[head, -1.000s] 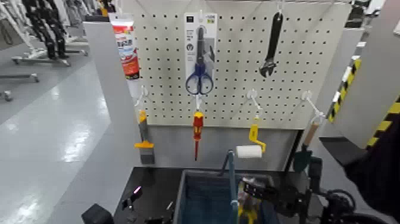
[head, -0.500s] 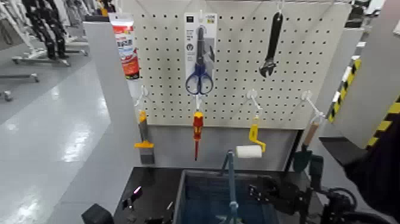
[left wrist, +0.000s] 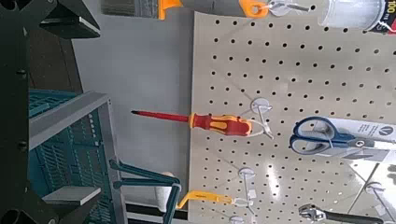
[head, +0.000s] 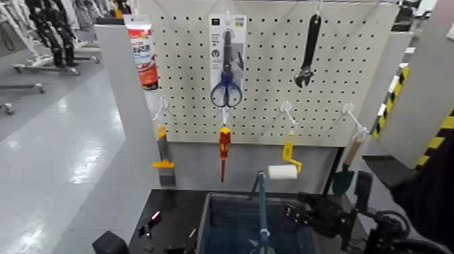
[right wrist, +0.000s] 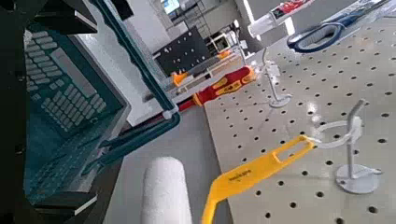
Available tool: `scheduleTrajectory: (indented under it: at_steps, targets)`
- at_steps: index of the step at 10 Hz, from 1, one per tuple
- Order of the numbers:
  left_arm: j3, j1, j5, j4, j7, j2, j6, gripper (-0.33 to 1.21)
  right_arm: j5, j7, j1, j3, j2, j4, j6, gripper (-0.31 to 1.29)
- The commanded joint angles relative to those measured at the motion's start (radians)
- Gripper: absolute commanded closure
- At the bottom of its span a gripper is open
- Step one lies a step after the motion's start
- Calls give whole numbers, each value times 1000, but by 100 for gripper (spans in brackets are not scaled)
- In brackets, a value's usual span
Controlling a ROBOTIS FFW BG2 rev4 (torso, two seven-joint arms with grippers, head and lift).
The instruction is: Put the yellow pliers into the crate.
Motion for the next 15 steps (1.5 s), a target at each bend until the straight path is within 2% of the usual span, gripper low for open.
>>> scheduleTrajectory:
  at_steps: [1, 2, 3, 5, 6, 8, 9, 10, 12, 15]
  targets:
    - [2, 2, 0, 0, -1, 2, 0, 12, 92, -202, 112, -8, 32, -178, -72, 5]
    - [3, 2, 0, 0, -1, 2, 0, 12, 74, -300, 176, -11, 65, -214, -133, 5]
    - [5, 3, 0, 0, -1, 2, 0, 12, 46, -349, 225, -2, 86, -220, -211, 5]
    - [6, 5, 0, -2, -4, 2, 0, 12, 56, -429, 329, -2, 115, -257, -308, 5]
    - [6, 6, 0, -2, -4, 3, 0, 12, 71, -499, 397, 1, 120, -289, -375, 5]
    - [9, 11, 0, -5, -4, 2, 0, 12, 148, -717, 523, 49, 118, -356, -527, 6]
    - [9, 12, 0, -5, -4, 2, 0, 12, 174, -799, 576, 70, 118, -369, -581, 7]
    - [11, 15, 0, -6, -4, 2, 0, 12, 178, -868, 627, 92, 115, -375, -638, 7]
    - [17, 20, 0, -8, -4, -2, 0, 12, 198, -967, 698, 135, 97, -392, -691, 9]
    - [15, 22, 2, -9, -4, 0, 0, 12, 197, -944, 696, 131, 100, -384, -690, 10]
